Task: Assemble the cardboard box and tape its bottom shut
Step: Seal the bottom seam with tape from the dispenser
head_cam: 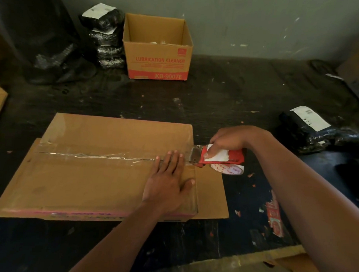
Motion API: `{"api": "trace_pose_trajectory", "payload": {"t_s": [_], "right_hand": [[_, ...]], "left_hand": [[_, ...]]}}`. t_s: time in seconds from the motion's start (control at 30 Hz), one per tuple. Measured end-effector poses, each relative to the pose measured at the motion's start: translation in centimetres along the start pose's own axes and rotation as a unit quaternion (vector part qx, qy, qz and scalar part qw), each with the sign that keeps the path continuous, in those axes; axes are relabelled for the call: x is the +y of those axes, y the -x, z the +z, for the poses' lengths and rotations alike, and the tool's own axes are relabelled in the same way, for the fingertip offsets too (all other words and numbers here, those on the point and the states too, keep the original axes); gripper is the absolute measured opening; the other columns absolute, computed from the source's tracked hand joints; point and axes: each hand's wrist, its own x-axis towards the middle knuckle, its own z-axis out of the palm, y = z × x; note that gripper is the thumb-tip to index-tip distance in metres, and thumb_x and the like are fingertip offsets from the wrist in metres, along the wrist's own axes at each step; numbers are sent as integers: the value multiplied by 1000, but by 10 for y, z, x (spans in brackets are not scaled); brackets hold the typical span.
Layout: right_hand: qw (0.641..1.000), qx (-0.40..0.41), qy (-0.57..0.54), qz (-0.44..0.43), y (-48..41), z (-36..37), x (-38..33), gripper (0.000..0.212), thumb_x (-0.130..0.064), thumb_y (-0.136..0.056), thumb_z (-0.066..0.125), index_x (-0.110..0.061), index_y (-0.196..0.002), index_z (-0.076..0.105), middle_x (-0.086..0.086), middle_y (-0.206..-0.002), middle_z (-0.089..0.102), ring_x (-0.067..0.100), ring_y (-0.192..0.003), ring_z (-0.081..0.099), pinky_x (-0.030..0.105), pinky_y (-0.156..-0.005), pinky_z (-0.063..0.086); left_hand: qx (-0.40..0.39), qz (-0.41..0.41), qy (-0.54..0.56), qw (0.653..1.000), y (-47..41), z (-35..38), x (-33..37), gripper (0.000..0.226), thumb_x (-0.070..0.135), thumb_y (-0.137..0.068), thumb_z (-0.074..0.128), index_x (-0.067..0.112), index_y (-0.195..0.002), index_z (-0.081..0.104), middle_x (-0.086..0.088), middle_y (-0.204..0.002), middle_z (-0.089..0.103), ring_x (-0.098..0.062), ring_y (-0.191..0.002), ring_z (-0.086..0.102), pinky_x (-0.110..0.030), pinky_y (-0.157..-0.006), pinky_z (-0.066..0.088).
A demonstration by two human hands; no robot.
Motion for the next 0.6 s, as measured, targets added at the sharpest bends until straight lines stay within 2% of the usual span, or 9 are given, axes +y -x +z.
{"api": "trace_pose_trajectory", "payload": {"t_s": [0.07,0.2,0.33,0.5,0.6], "right_hand": [[1000,-3,3,-1,1,-2,2,36,-55,-91,68,-25,-112,72,-1,-108,72,20,-99,70,34,-78,50],[1000,1,9,-4,3,1,7,45,-55,-92,67,-25,-126,68,-4,-113,68,17,-100,66,32,-77,48],[1000,16,-8,-21,5,11,17,52,-57,-92,67,-28,-136,60,-11,-109,63,11,-98,62,30,-75,47],[998,43,22,-40,8,17,23,53,-61,-93,63,-31,-137,61,-7,-120,58,10,-99,59,31,-80,48],[998,25,-15,-52,10,14,24,48,-54,-96,63,-25,-134,66,-7,-114,68,11,-97,66,29,-76,50]], "left_hand": [[-4,0,1,1000,-1,0,-1,82,69,-99,3,17,-162,-11,-4,-170,-14,-19,-155,-20,-47,-126,-10],[-3,-3,3,1000,0,0,-1,84,70,-98,4,18,-162,-11,-3,-170,-14,-18,-155,-20,-46,-126,-11],[-1,-1,9,1000,0,-1,-1,84,71,-97,4,18,-162,-10,-3,-170,-14,-17,-155,-19,-46,-126,-9],[3,10,7,1000,0,-1,-2,78,69,-98,2,26,-160,-18,-4,-170,-15,-19,-155,-19,-48,-126,-9],[1,16,12,1000,0,-3,-2,73,69,-98,1,33,-158,-22,-5,-170,-16,-20,-155,-20,-49,-126,-8]]}}
